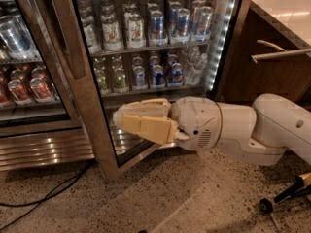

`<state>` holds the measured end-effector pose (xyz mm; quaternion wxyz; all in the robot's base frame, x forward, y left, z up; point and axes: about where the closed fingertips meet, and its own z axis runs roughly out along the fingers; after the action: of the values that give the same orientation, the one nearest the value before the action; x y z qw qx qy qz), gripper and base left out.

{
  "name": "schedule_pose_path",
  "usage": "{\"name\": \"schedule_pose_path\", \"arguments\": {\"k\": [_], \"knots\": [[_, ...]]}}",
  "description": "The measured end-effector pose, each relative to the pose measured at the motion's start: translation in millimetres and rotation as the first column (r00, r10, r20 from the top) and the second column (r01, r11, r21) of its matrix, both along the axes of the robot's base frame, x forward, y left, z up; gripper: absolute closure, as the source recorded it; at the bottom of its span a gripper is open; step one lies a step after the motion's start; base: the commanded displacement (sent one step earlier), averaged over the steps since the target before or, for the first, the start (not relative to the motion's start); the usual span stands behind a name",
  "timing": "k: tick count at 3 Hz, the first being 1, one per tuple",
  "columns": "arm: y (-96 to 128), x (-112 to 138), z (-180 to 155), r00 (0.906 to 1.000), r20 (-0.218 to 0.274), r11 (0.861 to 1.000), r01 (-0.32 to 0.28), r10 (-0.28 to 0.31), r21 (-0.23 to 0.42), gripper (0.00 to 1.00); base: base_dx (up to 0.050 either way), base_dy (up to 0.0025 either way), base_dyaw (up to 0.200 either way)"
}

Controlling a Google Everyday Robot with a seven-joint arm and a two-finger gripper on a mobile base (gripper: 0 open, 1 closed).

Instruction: Open right fridge door

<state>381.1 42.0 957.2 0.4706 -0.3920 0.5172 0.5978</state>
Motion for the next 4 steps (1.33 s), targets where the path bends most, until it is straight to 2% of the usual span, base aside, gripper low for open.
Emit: {"name": "schedule_pose_path", "arguments": {"k": [1,4], "knots": [[16.7,-89.0,42.1,0.9953,0.041,0.994,-0.090,0.088,0.054,1.00,-0.050,-0.00019,0.001],[16.8,-89.0,42.2,0.9953,0.041,0.994,-0.091,0.088,0.054,1.00,-0.050,-0.00002,0.000]]}}
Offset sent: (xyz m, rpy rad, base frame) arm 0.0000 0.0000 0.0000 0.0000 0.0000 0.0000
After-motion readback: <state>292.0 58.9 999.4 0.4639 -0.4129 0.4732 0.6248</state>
